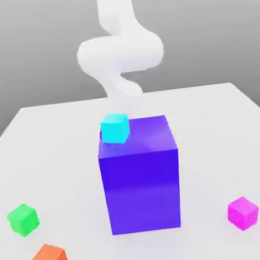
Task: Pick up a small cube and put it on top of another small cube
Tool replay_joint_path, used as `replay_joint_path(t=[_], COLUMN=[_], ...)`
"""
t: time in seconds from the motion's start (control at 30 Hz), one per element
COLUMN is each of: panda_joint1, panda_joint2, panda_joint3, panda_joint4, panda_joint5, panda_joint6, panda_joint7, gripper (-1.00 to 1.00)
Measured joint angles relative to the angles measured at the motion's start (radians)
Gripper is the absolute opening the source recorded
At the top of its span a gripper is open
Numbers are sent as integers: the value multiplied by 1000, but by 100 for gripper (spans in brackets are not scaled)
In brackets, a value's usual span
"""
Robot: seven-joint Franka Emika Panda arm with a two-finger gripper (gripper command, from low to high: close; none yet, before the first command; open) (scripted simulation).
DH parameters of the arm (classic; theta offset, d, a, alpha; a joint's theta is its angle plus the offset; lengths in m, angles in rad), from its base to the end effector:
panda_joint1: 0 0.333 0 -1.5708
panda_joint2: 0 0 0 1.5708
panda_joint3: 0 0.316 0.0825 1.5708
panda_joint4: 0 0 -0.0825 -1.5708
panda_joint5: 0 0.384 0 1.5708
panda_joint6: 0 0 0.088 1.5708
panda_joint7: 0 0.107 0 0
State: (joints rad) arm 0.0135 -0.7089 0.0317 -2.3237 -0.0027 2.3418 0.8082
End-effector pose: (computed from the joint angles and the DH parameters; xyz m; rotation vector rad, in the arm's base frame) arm 0.3806 0.0212 0.6705 -2.5126 1.0060 -0.9514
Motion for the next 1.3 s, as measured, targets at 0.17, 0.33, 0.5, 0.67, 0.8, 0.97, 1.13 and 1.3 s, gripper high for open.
replay_joint_path(t=[0.17,0.33,0.5,0.67,0.8,0.97,1.13,1.3], panda_joint1=[32,62,96,167,214,294,325,308], panda_joint2=[186,367,548,732,878,1060,1115,1087], panda_joint3=[65,133,196,237,250,168,131,152], panda_joint4=[-49,-96,-143,-190,-227,-205,-193,-200], panda_joint5=[-13,-34,-68,-116,-149,-247,-278,-263], panda_joint6=[86,169,252,334,399,526,569,546], panda_joint7=[22,50,88,134,168,245,269,258], gripper=[0,0,0,0,0,0,-100,-100])
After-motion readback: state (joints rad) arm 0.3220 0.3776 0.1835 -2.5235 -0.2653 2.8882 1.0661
